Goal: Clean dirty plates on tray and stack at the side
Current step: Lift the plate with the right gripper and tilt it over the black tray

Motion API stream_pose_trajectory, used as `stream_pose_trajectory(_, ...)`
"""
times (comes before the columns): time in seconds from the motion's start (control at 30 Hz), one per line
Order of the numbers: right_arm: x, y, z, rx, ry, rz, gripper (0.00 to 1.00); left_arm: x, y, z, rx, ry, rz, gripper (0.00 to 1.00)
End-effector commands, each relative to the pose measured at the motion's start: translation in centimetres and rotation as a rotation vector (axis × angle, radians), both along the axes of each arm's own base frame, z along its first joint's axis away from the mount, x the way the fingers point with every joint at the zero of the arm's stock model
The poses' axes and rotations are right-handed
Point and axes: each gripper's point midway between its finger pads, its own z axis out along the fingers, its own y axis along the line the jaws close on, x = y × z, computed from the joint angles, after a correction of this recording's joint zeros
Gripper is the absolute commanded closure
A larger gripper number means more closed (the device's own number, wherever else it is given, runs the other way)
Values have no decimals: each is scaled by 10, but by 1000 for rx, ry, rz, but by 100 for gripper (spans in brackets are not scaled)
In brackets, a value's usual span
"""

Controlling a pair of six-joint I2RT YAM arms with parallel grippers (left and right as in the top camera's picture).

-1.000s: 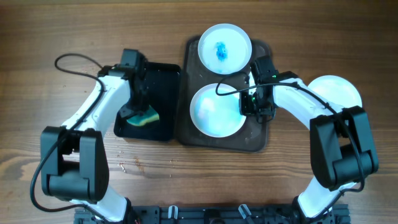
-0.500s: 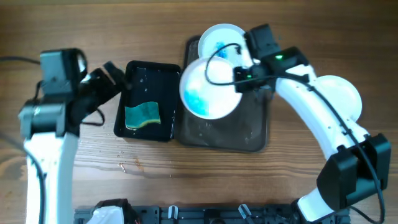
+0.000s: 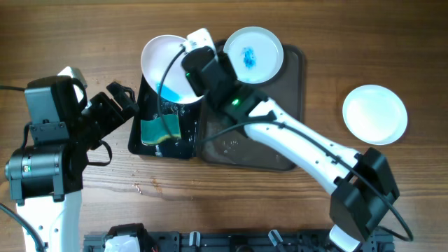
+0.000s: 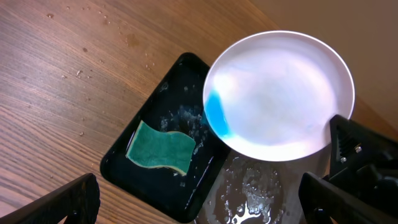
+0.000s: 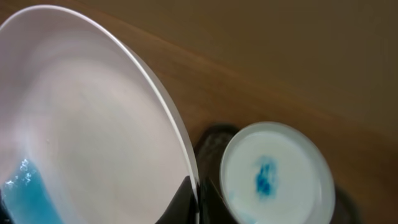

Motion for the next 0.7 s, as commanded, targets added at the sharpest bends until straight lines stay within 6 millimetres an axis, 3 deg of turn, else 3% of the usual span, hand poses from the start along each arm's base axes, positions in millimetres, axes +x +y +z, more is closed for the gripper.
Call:
stream_pose_trajectory(0.0, -5, -4, 30, -245, -175, -48, 96, 1, -1, 5, -14, -12, 0, 0)
stream_pose_trajectory(0.23, -30, 17, 47, -405, -272, 0, 96, 0, -1, 5, -14, -12, 0, 0)
stream_pose_trajectory(0.67, -31, 16, 50, -428, -285, -12, 96, 1, -1, 5, -14, -12, 0, 0)
